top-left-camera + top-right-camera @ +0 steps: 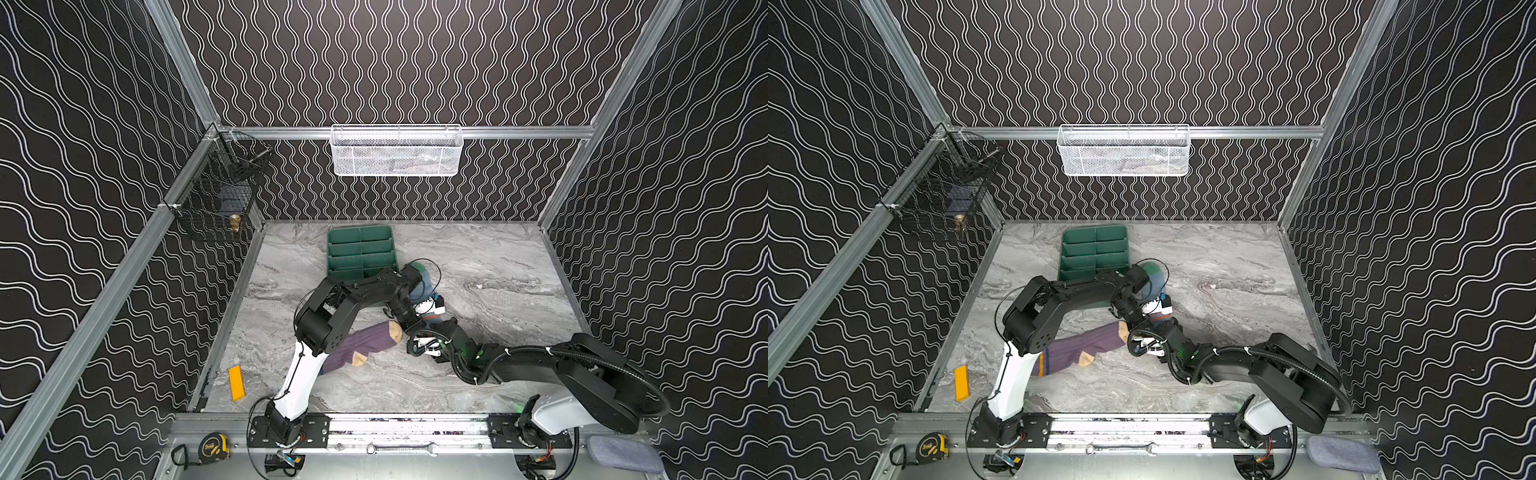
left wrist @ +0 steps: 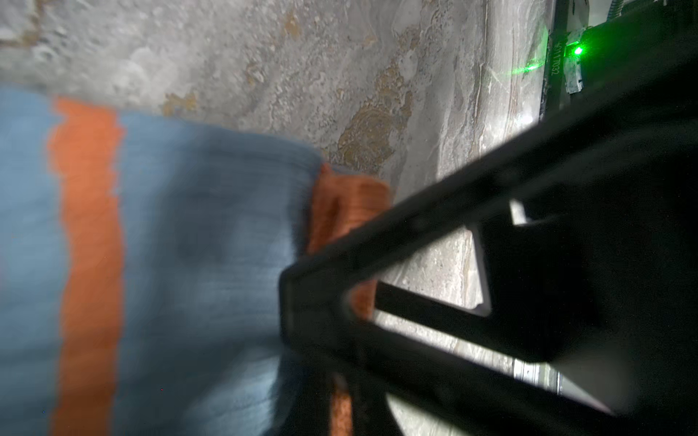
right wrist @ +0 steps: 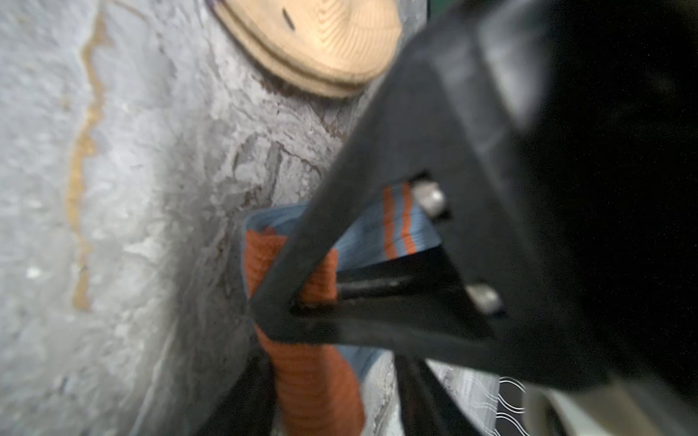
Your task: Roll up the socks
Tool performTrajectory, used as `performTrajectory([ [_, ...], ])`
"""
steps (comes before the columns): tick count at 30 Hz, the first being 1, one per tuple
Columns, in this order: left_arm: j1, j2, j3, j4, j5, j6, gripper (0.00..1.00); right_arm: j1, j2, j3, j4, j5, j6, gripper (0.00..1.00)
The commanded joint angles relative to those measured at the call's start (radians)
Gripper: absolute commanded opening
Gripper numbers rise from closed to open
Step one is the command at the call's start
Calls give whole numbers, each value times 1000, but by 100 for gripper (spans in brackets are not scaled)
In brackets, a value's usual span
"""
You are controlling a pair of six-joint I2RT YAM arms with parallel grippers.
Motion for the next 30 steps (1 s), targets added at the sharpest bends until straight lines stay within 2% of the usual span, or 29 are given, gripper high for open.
performTrajectory([
  [1,-2,22,-20,-83,-244,-1,3,-3,48,25,-176,-69,10,22],
  [3,-4,13,-19,-80,-245,-1,3,-3,69,51,-227,-85,27,16],
  [7,-3,-10,-26,-68,-255,-3,5,-3,67,75,-335,-136,59,10],
  [11,-9,-53,-45,-39,-288,-7,11,-3,30,95,-465,-194,87,2],
  [16,-30,-155,-95,55,-369,-18,32,-3,-23,133,-642,-258,142,0],
  [21,-32,-272,-130,160,-421,-32,40,-4,-60,153,-744,-288,195,0],
  [24,-31,-368,-161,237,-511,-56,41,-4,-61,171,-788,-316,214,0],
  [27,-29,-530,-247,366,-707,-76,41,-24,-44,219,-841,-377,225,0],
  [30,-29,-747,-374,527,-951,-53,42,-53,1,280,-910,-421,228,0],
])
